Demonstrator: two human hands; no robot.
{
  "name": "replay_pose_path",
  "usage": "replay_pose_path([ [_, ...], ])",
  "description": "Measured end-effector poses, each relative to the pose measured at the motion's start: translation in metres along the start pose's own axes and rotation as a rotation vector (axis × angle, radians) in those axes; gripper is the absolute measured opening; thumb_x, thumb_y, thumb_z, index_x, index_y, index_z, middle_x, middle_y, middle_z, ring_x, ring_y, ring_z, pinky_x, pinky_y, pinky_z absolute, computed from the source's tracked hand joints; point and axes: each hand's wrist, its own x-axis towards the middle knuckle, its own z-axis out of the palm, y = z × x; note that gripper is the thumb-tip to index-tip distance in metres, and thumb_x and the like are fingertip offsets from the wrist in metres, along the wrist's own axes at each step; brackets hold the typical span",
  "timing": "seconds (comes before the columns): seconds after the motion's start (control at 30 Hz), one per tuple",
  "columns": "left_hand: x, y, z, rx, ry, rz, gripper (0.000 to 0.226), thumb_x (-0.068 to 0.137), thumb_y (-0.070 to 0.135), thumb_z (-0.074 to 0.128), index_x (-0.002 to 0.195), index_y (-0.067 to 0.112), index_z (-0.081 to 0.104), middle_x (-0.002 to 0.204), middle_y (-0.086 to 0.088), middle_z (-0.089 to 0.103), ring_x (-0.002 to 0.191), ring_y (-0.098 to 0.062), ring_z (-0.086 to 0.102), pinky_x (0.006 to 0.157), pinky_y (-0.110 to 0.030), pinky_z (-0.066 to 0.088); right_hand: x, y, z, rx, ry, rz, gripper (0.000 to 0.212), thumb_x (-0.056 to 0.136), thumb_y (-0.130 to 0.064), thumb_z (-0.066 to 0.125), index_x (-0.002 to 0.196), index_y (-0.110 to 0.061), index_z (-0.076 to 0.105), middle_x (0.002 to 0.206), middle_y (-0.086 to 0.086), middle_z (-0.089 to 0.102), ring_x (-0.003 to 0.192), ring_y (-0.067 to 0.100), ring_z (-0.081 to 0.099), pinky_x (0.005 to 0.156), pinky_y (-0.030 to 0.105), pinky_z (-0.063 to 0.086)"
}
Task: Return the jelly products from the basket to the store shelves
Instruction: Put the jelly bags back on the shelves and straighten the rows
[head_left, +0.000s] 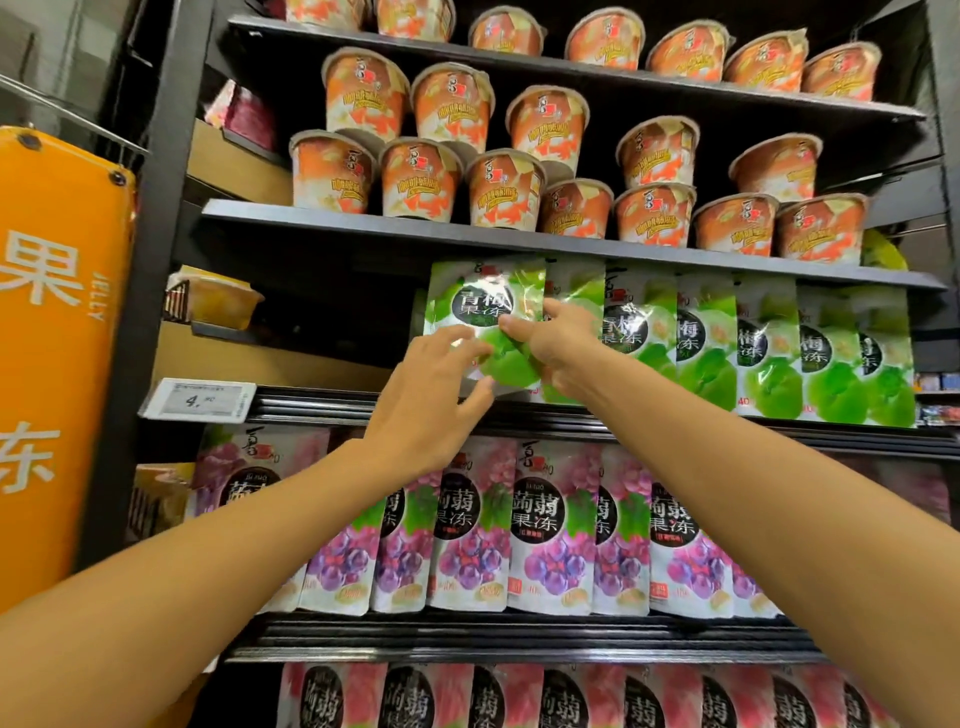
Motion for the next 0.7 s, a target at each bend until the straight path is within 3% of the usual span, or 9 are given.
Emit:
replay_pose_path([
  [0.17, -0.008, -0.004, 0.013, 0.029, -0.058, -0.042, 0.045, 0.100, 0.034, 0.046, 0.143, 0.022, 0.044, 0.152, 0.003, 0.034, 0.137, -0.018, 0.034, 0.109, -0.035, 0.034, -0.002, 0.009, 0.002, -0.177, 0.072, -0.130, 0.022, 0.086, -0.023, 0.075, 0.106, -0.018, 0.066, 0.109, 0.010, 0.069, 0.092, 0.028, 0.069, 0.079, 0.045, 0.060],
  [0.27, -0.014, -0.006, 0.016, 0.042, -0.076, -0.044, 0.048, 0.100, 0.035, 0.045, 0.146, 0.023, 0.041, 0.154, 0.004, 0.032, 0.140, -0.017, 0.031, 0.111, -0.036, 0.031, -0.006, 0.012, -0.005, -0.277, 0.039, -0.082, 0.035, 0.089, -0.032, 0.070, 0.108, -0.003, 0.062, 0.110, 0.021, 0.069, 0.095, 0.033, 0.068, 0.086, 0.049, 0.056],
  [0.33, -0.016, -0.006, 0.017, 0.061, -0.082, -0.039, 0.049, 0.100, 0.036, 0.044, 0.147, 0.023, 0.040, 0.156, 0.004, 0.031, 0.142, -0.017, 0.030, 0.112, -0.037, 0.028, -0.010, 0.009, -0.011, -0.350, 0.047, -0.109, 0.047, 0.089, -0.032, 0.069, 0.110, 0.010, 0.060, 0.113, 0.029, 0.065, 0.089, 0.033, 0.068, 0.083, 0.046, 0.056],
  [0.47, -0.020, -0.008, 0.017, 0.075, -0.087, -0.022, 0.048, 0.100, 0.036, 0.044, 0.146, 0.024, 0.040, 0.156, 0.003, 0.031, 0.142, -0.017, 0.030, 0.113, -0.036, 0.027, -0.018, 0.009, -0.025, -0.598, 0.010, -0.170, 0.030, 0.087, -0.018, 0.072, 0.078, 0.010, 0.063, 0.083, 0.023, 0.070, 0.077, 0.038, 0.071, 0.075, 0.051, 0.059],
  [0.53, -0.021, -0.009, 0.017, 0.084, -0.087, -0.010, 0.048, 0.100, 0.036, 0.044, 0.146, 0.024, 0.040, 0.155, 0.003, 0.032, 0.141, -0.016, 0.032, 0.113, -0.035, 0.027, -0.023, 0.014, -0.030, -0.666, -0.033, -0.142, 0.024, 0.085, -0.013, 0.073, 0.077, 0.008, 0.064, 0.078, 0.022, 0.073, 0.073, 0.034, 0.073, 0.071, 0.047, 0.061],
  [0.63, -0.021, -0.011, 0.018, 0.090, -0.097, -0.011, 0.047, 0.100, 0.036, 0.044, 0.146, 0.024, 0.040, 0.155, 0.003, 0.032, 0.140, -0.017, 0.033, 0.114, -0.034, 0.028, -0.026, 0.020, -0.030, -0.758, 0.009, -0.184, 0.028, 0.083, -0.017, 0.075, 0.090, 0.009, 0.069, 0.081, 0.025, 0.072, 0.075, 0.033, 0.072, 0.076, 0.047, 0.059],
  [0.7, -0.020, -0.012, 0.018, 0.095, -0.109, -0.028, 0.047, 0.100, 0.037, 0.043, 0.145, 0.023, 0.041, 0.154, 0.002, 0.033, 0.139, -0.018, 0.034, 0.115, -0.035, 0.029, -0.025, 0.021, -0.026, -0.775, 0.032, -0.188, 0.023, 0.083, -0.023, 0.077, 0.082, 0.000, 0.069, 0.085, 0.022, 0.073, 0.080, 0.034, 0.071, 0.079, 0.046, 0.058],
])
